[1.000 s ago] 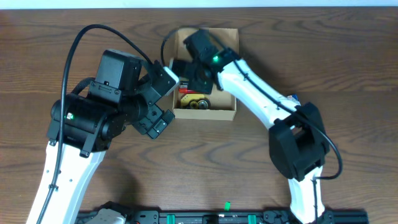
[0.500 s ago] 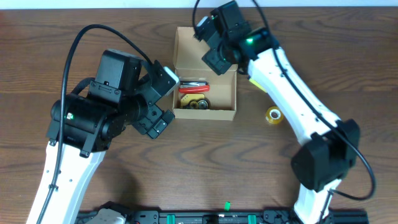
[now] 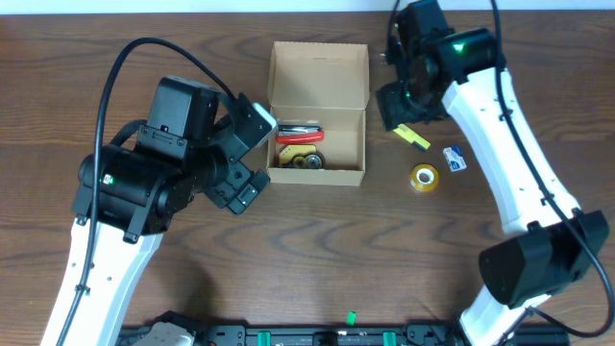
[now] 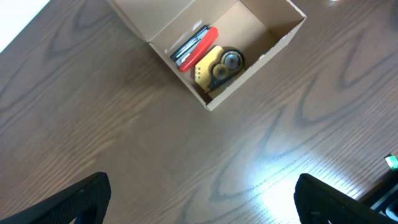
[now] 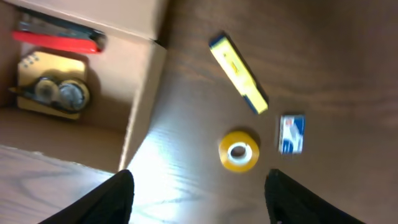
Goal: Pack container
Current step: 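Withdraw the right gripper and move it to the clear tape roll, then lower the right gripper onto the clear tape roll to grasp it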
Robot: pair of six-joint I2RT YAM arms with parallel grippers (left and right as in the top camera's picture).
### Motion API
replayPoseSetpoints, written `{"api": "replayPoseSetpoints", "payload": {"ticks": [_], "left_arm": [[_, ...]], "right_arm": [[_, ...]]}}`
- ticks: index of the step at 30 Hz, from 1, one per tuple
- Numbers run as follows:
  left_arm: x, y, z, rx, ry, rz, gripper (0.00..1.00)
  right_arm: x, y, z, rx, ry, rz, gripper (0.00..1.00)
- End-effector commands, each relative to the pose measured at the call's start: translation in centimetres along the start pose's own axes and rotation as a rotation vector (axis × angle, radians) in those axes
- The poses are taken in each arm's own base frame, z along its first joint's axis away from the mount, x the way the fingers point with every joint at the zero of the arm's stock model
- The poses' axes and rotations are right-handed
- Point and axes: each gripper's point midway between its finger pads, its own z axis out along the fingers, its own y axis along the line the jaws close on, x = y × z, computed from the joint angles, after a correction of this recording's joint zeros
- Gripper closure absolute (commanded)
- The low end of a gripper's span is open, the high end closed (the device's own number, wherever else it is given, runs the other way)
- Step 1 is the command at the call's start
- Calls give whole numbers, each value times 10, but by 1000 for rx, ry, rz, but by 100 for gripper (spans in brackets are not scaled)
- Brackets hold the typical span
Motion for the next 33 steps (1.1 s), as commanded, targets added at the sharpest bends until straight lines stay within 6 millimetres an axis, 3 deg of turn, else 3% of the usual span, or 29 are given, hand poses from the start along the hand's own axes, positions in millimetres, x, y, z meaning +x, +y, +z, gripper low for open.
{"api": "replayPoseSetpoints", "payload": {"ticks": [1,7,18,22,27,33], "left_arm": [[-6,3,-8,-16,-25,11,5],[-6,3,-8,-16,-25,11,5],[-6,3,-8,-16,-25,11,5],[-6,3,-8,-16,-25,11,5],[-6,3,-8,-16,-25,11,5],[-6,3,-8,-16,-25,11,5]], "right_arm": [[16,-9,13,21,60,139,30],[52,-13,51,57,181,303,29],[88,-15,92,111,257,519,24],[101,-25,103,160,277,582,21],[108,-41,112,187,277,617,13],[98,-57,121,160,234,543,10]]}}
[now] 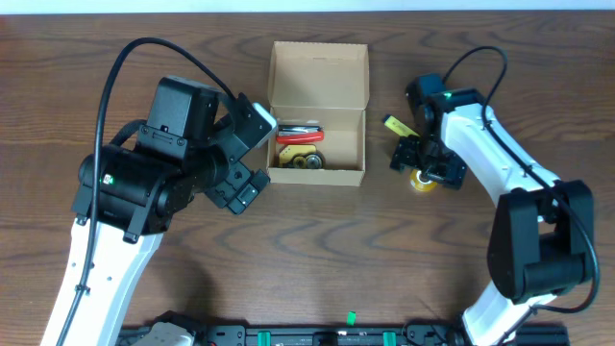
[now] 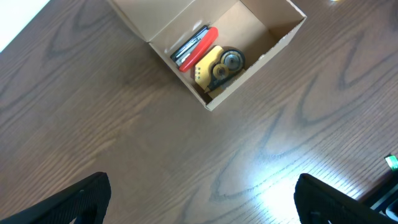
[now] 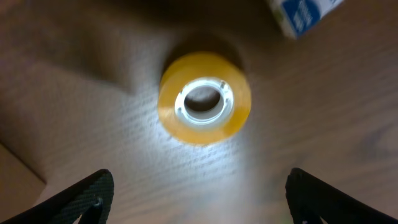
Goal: Pack container
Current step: 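Lower the right gripper onto the clear tape roll to grasp it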
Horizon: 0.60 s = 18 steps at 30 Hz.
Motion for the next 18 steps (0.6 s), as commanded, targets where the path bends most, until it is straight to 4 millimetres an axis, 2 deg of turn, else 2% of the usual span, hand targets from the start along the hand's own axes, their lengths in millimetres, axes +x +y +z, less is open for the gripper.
{"api": "replayPoseSetpoints", "payload": {"ticks": [1,9,12,18], "left_arm": [[-6,3,-8,-16,-24,10,5],[-6,3,-8,-16,-24,10,5],[-6,3,-8,-16,-24,10,5],[-6,3,-8,-16,-24,10,5]], "right_arm": [[-13,-6,0,-1,-42,-76,9],[-32,-4,4,-51,-98,-105,2],[-26,6,12,-112,-81,-179,4],[-10,4,30,-123,-36,-190,7]]}}
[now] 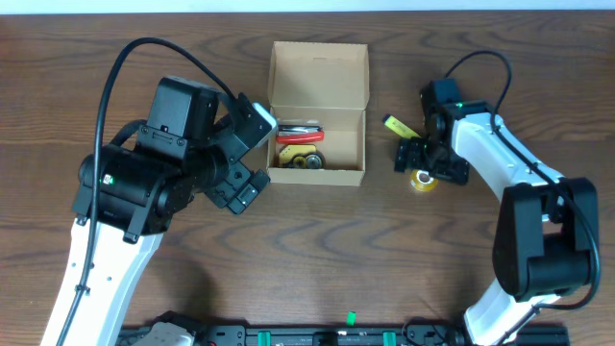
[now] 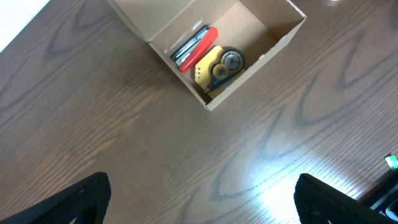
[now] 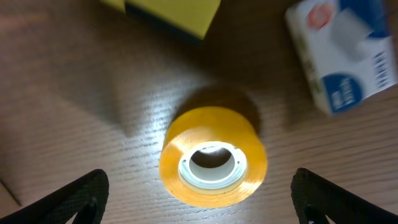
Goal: Pack container
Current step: 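Lower the right gripper onto the clear tape roll to grasp it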
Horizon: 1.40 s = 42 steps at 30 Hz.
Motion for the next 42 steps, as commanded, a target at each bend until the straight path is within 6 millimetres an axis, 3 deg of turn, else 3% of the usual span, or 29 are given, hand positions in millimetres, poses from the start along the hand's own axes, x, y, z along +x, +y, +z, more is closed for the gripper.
{"api": "replayPoseSetpoints", "payload": {"ticks": [1,16,25,32,37,42], "left_arm": [[-6,3,-8,-16,-24,10,5],[-6,3,-8,-16,-24,10,5],[-6,3,-8,-16,-24,10,5],[-6,3,-8,-16,-24,10,5],[-6,3,-8,-16,-24,10,5],[-6,3,-8,-16,-24,10,5]], "right_arm": [[5,1,2,-24,12,-22,7],[13,-2,23,-24,2,-30,12],[9,-2,30,-37,-34,-29,31],[11,-4,33,-34,-29,-26,40],[8,-1,32,-50,-41,-25,63],[-2,12,24,-112,-59,-27,98]]}}
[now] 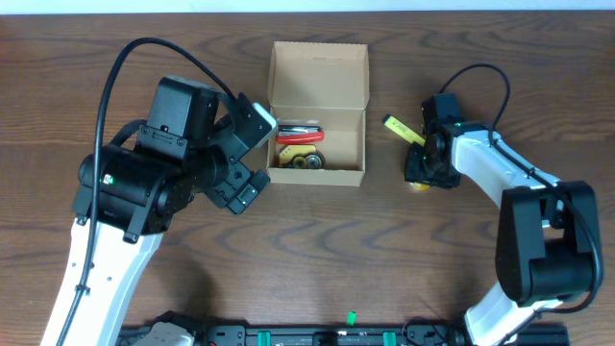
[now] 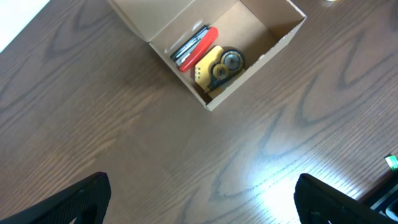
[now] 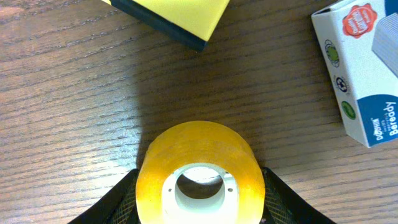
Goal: Pack container
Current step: 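Lower the right gripper onto the clear tape roll to grasp it, then lift the tape roll with the right gripper and carry it over the box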
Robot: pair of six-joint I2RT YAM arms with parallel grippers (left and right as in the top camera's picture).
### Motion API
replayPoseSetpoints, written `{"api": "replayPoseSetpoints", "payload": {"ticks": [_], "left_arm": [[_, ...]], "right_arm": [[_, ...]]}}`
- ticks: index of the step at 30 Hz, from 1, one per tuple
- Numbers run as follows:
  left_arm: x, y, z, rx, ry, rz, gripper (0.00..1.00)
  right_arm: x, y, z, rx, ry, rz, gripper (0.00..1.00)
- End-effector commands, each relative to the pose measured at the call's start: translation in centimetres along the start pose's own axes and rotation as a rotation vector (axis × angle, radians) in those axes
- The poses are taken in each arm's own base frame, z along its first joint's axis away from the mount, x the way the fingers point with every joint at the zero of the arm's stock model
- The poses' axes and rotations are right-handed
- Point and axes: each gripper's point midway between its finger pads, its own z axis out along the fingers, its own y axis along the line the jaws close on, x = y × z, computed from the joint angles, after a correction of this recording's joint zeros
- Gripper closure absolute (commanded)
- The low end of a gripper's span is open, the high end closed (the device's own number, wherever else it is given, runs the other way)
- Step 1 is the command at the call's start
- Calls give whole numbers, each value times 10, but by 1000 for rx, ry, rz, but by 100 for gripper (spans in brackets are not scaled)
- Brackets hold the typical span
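An open cardboard box stands at the table's back middle, holding a red-handled tool and a yellow carded item. To its right, my right gripper is down at the table, shut on the yellow tape roll, with both fingers pressed against its sides. A yellow-and-dark bar lies just beyond the roll, and a small white-and-blue box to its right. My left gripper hangs open high above the bare wood, left of the cardboard box.
The left arm's bulky body sits close to the box's left wall. The right arm's cable arcs above its wrist. A dark rail runs along the table's front edge.
My right gripper's fingers, wide apart on either side of the tape roll, have shut against its sides. The left arm has not moved.
My right gripper was first high beside the box, open, with the bar, roll and small box below. It then stood low over the tape roll, open, and then nearer it. Now it grips the roll on the table. The left arm stayed still throughout.
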Motion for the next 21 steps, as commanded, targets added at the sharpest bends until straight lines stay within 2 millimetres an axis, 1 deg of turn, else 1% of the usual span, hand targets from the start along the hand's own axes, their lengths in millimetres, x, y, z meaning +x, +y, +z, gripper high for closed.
{"api": "replayPoseSetpoints", "payload": {"ticks": [1,5,9,12,14,15,18,19,21], "left_arm": [[-6,3,-8,-16,-24,11,5],[-6,3,-8,-16,-24,11,5],[-6,3,-8,-16,-24,11,5],[-6,3,-8,-16,-24,11,5],[-6,3,-8,-16,-24,11,5],[-6,3,-8,-16,-24,11,5],[-6,3,-8,-16,-24,11,5],[-6,3,-8,-16,-24,11,5],[-6,3,-8,-16,-24,11,5]], "right_arm": [[-5,14,0,-78,8,5,99],[-29,29,-18,-133,-45,1,99],[-65,50,-50,-208,-127,-9,99],[-93,75,-87,-310,-207,-90,99],[-112,91,-115,-354,-276,-137,99],[-117,95,-124,-361,-298,-145,99],[-136,119,-166,-382,-411,-250,99],[-141,127,-178,-378,-448,-279,99],[-145,140,-198,-348,-509,-332,99]]}}
